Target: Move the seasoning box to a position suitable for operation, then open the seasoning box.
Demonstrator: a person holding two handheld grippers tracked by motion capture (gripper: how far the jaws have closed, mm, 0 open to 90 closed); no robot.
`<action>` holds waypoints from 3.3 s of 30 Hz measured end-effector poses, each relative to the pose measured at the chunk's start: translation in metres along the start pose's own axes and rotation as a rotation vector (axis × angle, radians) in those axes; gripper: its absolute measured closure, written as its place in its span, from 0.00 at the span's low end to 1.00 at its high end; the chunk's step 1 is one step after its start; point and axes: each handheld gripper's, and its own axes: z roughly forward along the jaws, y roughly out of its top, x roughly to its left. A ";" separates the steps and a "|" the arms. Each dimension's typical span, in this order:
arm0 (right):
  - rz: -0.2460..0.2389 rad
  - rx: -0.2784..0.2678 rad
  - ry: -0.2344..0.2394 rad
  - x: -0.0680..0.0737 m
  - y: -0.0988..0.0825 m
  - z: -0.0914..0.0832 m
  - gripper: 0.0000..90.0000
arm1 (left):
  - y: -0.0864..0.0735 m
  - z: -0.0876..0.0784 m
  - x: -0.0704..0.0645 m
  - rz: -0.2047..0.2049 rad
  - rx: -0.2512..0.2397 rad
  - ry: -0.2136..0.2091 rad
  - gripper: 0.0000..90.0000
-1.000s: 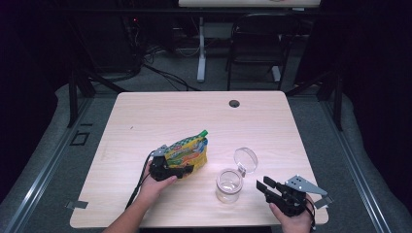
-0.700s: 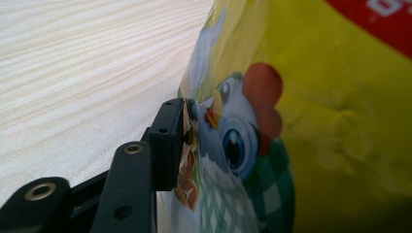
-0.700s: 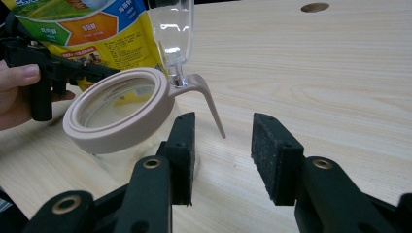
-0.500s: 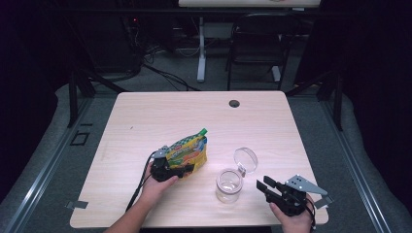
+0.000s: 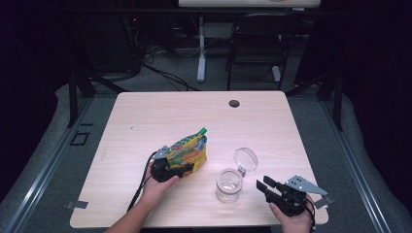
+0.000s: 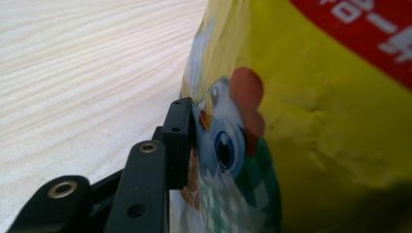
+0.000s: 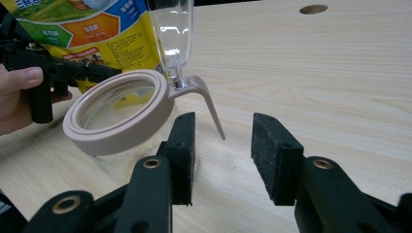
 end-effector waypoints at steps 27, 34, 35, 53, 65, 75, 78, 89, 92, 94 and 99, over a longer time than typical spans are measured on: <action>-0.017 -0.020 0.091 0.009 0.012 0.016 0.67 | -0.007 -0.038 -0.007 -0.021 -0.033 0.021 0.70; -0.042 -0.015 0.135 0.015 0.018 0.030 0.72 | -0.011 -0.043 -0.008 -0.024 -0.037 0.028 0.70; -0.042 -0.012 0.138 0.015 0.018 0.031 0.73 | -0.013 -0.043 -0.008 -0.029 -0.027 0.022 0.70; -0.006 0.012 0.167 0.007 0.024 0.046 0.88 | -0.030 -0.044 -0.008 -0.036 -0.018 0.048 0.70; -0.011 0.007 0.162 0.008 0.024 0.043 0.84 | -0.030 -0.041 -0.006 -0.033 -0.052 0.045 0.64; -0.011 -0.004 0.156 0.008 0.022 0.039 0.81 | -0.029 -0.039 -0.005 -0.020 -0.047 0.046 0.66; -0.014 -0.002 0.156 0.008 0.022 0.038 0.80 | -0.027 -0.039 -0.005 -0.017 -0.041 0.054 0.68; -0.046 -0.009 0.143 0.012 0.023 0.031 0.75 | -0.017 -0.046 -0.011 0.013 -0.038 0.079 0.70; -0.045 -0.009 0.144 0.013 0.024 0.028 0.73 | -0.012 -0.052 -0.015 0.042 -0.041 0.096 0.70; -0.036 -0.012 0.151 0.013 0.024 0.026 0.73 | -0.009 -0.056 -0.018 0.067 -0.044 0.110 0.70; -0.051 -0.019 0.146 0.013 0.026 0.020 0.71 | -0.002 -0.066 -0.023 0.105 -0.064 0.133 0.70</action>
